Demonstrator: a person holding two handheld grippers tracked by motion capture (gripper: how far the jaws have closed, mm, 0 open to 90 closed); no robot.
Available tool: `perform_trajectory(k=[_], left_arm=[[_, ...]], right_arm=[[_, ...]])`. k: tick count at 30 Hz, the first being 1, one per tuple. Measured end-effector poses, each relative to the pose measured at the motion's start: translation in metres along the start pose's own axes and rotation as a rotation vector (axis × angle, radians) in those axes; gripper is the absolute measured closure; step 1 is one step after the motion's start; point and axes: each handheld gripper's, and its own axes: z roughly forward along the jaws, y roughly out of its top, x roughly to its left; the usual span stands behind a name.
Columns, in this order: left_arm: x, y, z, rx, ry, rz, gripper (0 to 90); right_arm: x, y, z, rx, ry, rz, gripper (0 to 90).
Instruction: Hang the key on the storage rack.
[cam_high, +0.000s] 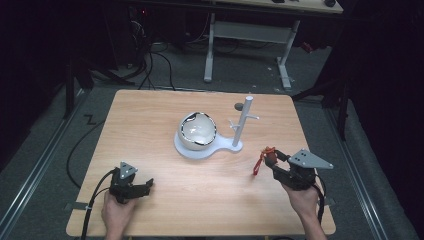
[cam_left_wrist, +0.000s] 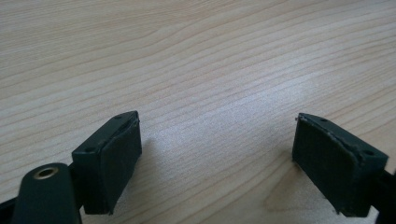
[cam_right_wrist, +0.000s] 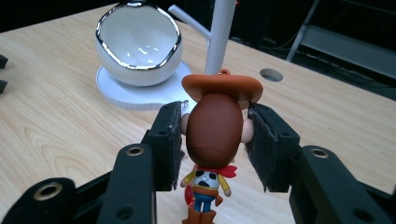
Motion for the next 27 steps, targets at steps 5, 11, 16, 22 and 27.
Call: perform_trajectory(k=[5,11,16,22,27], left_arm=[[0.000,0.000,0.000,0.000,0.000,0.000,16.3],[0.000,0.000,0.000,0.000,0.000,0.000,16.3],[0.000,0.000,0.000,0.000,0.000,0.000,16.3],[0.000,0.000,0.000,0.000,0.000,0.000,16.3],[0.000,0.000,0.000,0.000,0.000,0.000,16.4]], right_arm=[[-0.007,0.010,-0.005,-0.024,-0.004,0.004,57.0],[-0.012,0.023,-0.008,-0.047,-0.008,0.000,57.0],[-0.016,0.036,-0.009,-0.069,-0.015,-0.010,57.0],[-0.020,0.047,-0.007,-0.080,-0.016,-0.013,57.0],[-0.026,0.058,-0.004,-0.094,-0.003,0.001,57.0]])
